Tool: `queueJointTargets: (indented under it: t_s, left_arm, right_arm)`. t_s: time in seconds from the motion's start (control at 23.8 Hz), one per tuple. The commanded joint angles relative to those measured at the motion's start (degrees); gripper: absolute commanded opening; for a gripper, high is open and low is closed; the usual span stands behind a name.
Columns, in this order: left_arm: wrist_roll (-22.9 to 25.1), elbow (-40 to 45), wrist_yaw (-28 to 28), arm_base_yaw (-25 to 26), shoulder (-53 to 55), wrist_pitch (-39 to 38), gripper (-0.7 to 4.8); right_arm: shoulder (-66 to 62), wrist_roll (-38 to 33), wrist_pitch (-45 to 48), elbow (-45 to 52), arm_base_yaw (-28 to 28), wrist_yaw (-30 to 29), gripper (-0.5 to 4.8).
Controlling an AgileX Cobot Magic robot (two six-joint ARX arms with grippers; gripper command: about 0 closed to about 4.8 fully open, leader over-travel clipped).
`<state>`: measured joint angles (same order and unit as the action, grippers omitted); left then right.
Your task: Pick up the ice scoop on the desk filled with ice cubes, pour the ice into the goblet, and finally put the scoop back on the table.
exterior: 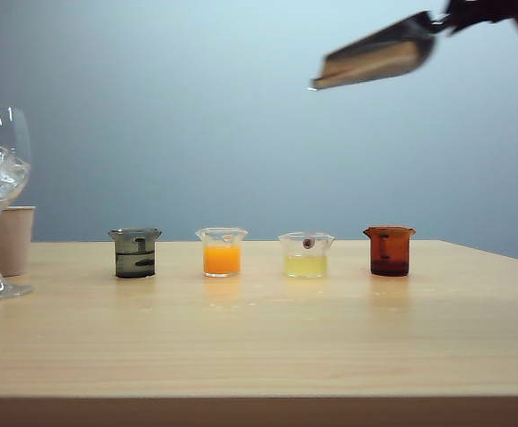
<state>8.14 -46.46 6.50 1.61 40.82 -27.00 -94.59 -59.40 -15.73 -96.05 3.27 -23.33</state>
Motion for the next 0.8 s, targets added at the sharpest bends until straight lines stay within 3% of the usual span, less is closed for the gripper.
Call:
queueJointTargets:
  t_s: [0.04, 0.21, 0.29, 0.42, 0.63, 0.8]
  left_arm:
    - [0.2, -0.3, 0.1, 0.0, -0.1, 0.5, 0.04]
    - [0.2, -0.3, 0.1, 0.0, -0.1, 0.5, 0.04]
    - [0.2, -0.3, 0.2, 0.0, 0.0, 0.5, 0.04]
    - [0.2, -0.3, 0.1, 0.0, -0.1, 0.5, 0.04]
    - [0.2, -0.3, 0.2, 0.0, -0.1, 0.5, 0.04]
    - [0.2, -0.3, 0.0, 0.0, -0.1, 0.5, 0.04]
  right_arm:
    - [6.2, 0.3, 6.4, 10.4, 5.2, -2.6, -0.09]
    - [10.8, -0.2, 12.4, 21.5, 9.7, -4.3, -0.09]
    - [13.0, -1.6, 20.6, 33.2, 14.4, -6.8, -0.09]
    - [13.0, -1.1, 24.5, 39.7, 16.9, -7.5, -0.09]
    - [10.5, 5.2, 27.8, 44.5, 21.0, -5.1, -0.09]
    - [-0.3, 4.6, 42.5, 44.0, 23.6, -6.7, -0.09]
